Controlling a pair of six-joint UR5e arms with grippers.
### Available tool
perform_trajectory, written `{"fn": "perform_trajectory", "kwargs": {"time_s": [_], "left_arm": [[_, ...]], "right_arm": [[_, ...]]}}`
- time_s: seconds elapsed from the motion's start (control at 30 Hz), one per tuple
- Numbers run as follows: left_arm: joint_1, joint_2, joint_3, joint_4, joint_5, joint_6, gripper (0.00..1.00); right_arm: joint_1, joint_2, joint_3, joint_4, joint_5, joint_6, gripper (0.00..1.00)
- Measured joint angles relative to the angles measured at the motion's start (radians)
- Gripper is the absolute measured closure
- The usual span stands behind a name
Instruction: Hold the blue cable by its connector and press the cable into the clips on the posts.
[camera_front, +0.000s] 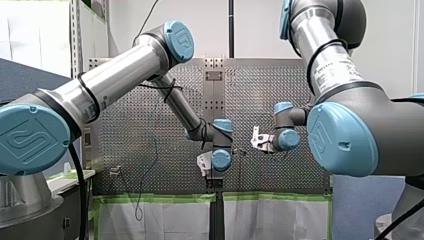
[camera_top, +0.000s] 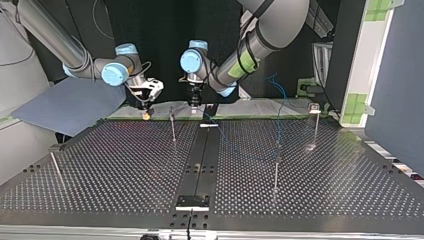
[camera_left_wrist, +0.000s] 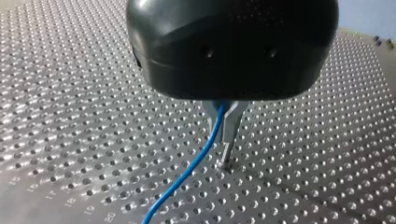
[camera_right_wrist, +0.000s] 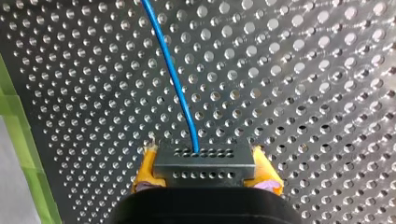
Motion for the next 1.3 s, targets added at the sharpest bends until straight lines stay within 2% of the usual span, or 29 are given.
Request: {"fn": "perform_trajectory", "kwargs": {"time_s": [0.37, 0.63, 0.8, 1.0, 1.3], "left_arm": [[-0.009, -0.001, 0.001, -0.013, 0.042, 0.015, 1.0], [-0.017, -0.019, 0.025, -0.025, 0.089, 0.001, 1.0], [-0.022, -0.042, 0.07, -0.057, 0.085, -0.004, 1.0], [-0.02, -0.046, 0.121, -0.066, 0.081, -0.005, 1.0], [-0.023, -0.048, 0.128, -0.065, 0.082, -0.005, 1.0]], "right_arm": [[-0.017, 0.017, 0.0, 0.0, 0.0, -0.001, 1.0], [-0.024, 0.026, -0.009, 0.001, -0.014, -0.006, 1.0], [-0.029, 0.026, -0.01, 0.002, -0.02, -0.003, 1.0], [-0.043, 0.027, -0.01, -0.001, -0.02, 0.0, 1.0], [-0.063, 0.028, -0.01, -0.004, -0.022, 0.0, 1.0]]}}
